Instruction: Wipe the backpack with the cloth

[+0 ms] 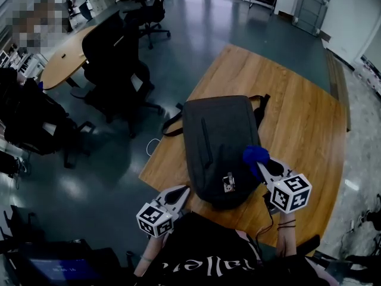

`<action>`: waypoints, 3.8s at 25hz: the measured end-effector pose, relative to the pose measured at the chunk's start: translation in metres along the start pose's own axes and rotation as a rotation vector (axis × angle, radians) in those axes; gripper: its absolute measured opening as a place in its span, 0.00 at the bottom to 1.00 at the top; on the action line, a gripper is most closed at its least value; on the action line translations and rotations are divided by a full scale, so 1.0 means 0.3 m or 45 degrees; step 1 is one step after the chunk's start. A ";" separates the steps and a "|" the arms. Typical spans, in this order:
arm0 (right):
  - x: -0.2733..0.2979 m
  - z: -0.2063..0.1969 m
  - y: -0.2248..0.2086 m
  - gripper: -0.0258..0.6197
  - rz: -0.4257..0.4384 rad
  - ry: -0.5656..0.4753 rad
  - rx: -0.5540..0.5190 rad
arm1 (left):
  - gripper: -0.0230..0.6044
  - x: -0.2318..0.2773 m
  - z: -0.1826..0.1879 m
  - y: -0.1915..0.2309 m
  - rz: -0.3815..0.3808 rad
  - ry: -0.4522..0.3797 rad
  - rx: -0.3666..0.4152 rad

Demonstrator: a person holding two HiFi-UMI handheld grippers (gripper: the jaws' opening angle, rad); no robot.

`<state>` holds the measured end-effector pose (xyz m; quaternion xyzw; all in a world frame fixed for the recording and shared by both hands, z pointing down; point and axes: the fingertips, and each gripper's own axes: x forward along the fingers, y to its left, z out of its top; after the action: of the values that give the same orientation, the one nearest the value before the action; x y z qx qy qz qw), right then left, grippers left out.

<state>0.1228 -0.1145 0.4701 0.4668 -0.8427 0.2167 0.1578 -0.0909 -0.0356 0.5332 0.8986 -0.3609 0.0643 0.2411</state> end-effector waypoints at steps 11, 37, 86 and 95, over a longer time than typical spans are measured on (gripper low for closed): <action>0.357 0.180 0.629 0.12 0.561 -0.021 -0.237 | 0.03 -0.034 0.021 0.022 0.040 -0.008 -0.005; 0.257 0.019 -0.050 0.13 0.118 0.088 -0.101 | 0.03 0.038 0.019 -0.041 -0.029 0.016 0.014; 0.671 0.250 0.341 0.13 0.412 0.078 -0.067 | 0.03 0.001 -0.004 0.046 0.025 -0.005 -0.059; 0.475 0.238 -0.094 0.13 0.142 0.005 0.076 | 0.03 0.044 0.006 0.018 -0.043 0.021 -0.038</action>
<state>0.0693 -0.2666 0.4820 0.4232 -0.8603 0.2510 0.1332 -0.0849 -0.0480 0.5377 0.9004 -0.3444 0.0622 0.2585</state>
